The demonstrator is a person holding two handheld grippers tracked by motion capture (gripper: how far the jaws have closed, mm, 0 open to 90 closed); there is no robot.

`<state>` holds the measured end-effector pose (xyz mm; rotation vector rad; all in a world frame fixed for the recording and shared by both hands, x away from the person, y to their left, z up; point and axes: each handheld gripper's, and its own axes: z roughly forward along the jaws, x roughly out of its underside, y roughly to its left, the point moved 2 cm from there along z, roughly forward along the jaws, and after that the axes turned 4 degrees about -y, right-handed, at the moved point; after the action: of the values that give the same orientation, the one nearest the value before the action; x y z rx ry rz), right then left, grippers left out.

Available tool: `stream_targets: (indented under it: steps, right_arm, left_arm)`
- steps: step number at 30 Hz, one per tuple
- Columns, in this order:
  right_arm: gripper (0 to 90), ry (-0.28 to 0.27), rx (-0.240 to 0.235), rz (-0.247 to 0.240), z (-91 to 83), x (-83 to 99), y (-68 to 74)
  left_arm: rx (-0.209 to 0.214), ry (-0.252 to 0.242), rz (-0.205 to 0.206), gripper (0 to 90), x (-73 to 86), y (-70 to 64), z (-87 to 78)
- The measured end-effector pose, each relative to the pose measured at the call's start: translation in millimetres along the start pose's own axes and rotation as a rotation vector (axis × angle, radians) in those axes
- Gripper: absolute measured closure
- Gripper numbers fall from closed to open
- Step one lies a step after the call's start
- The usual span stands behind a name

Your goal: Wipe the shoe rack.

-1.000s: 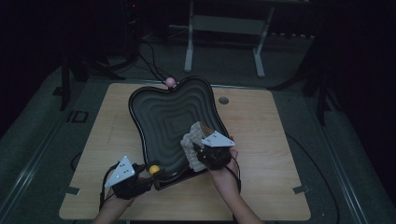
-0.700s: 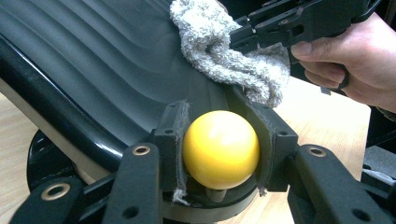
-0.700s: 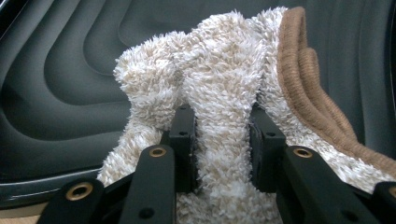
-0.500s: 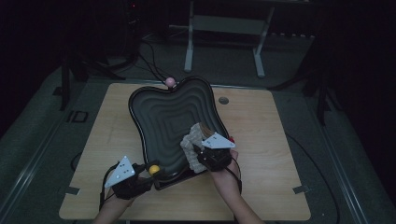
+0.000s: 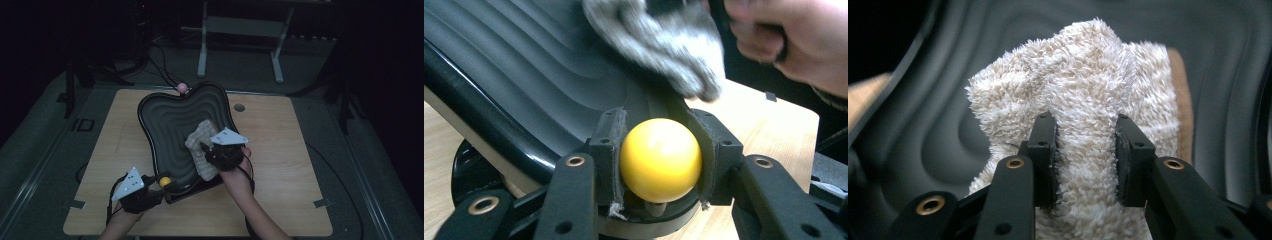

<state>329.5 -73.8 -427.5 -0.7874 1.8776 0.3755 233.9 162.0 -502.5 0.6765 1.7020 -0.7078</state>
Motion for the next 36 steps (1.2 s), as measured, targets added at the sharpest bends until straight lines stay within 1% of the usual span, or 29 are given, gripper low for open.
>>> stream_targets:
  steps: [4,5,10,13,15,19,21,23,24,25,26,27,30,36]
  right_arm:
    - [66.7,-0.044,-0.004,0.005,6.3,-29.5,-2.4]
    - [66.7,-0.058,-0.005,0.009,12.5,-44.2,-4.1]
    - [66.8,-0.082,0.008,0.013,30.1,-76.9,-9.4]
    - [66.7,-0.069,0.023,0.021,43.3,-88.7,-14.1]
    - [66.7,-0.046,0.03,0.02,54.0,-92.7,-17.5]
    - [66.6,-0.004,0.047,0.023,72.6,-93.2,-20.8]
    - [66.3,0.014,0.062,0.011,79.9,-90.4,-20.9]
    - [66.3,0.038,0.068,0.018,87.5,-84.2,-22.9]
    - [66.4,0.033,0.062,0.022,88.5,-81.3,-24.2]
    - [66.4,0.027,0.059,0.024,87.6,-79.6,-24.8]
    - [66.4,0.033,0.059,0.022,86.7,-78.7,-24.3]
    - [66.4,0.036,0.061,0.009,85.5,-77.4,-23.8]
    - [66.4,0.045,0.061,-0.006,81.2,-71.1,-21.6]
    - [66.4,0.045,0.058,-0.01,72.2,-57.9,-17.1]
  left_arm:
    - [0.001,-0.005,-0.003,59.5,0.3,0.0,0.2]
    - [0.003,-0.005,-0.002,59.5,0.3,0.1,0.0]
    - [0.001,-0.002,0.002,59.4,0.2,0.0,-0.1]
    - [-0.002,-0.002,0.002,59.4,0.2,-0.3,-0.1]
    - [0.0,-0.002,0.001,59.5,0.2,-0.1,-0.1]
    - [0.001,-0.001,0.002,59.5,0.1,0.0,-0.2]
    - [0.0,0.0,0.003,59.5,0.1,0.1,-0.2]
    - [-0.001,-0.001,0.002,59.5,0.1,0.0,-0.2]
    - [-0.001,-0.001,0.003,59.5,0.1,-0.1,-0.2]
    - [-0.002,-0.002,0.002,59.5,0.2,-0.3,-0.2]
    - [-0.001,-0.004,0.0,59.5,0.2,-0.3,-0.1]
    - [-0.001,-0.004,0.001,59.5,0.3,-0.3,-0.2]
    - [-0.003,-0.002,0.002,59.4,0.2,-0.3,-0.2]
    - [-0.004,0.002,0.002,59.4,0.0,-0.4,-0.3]
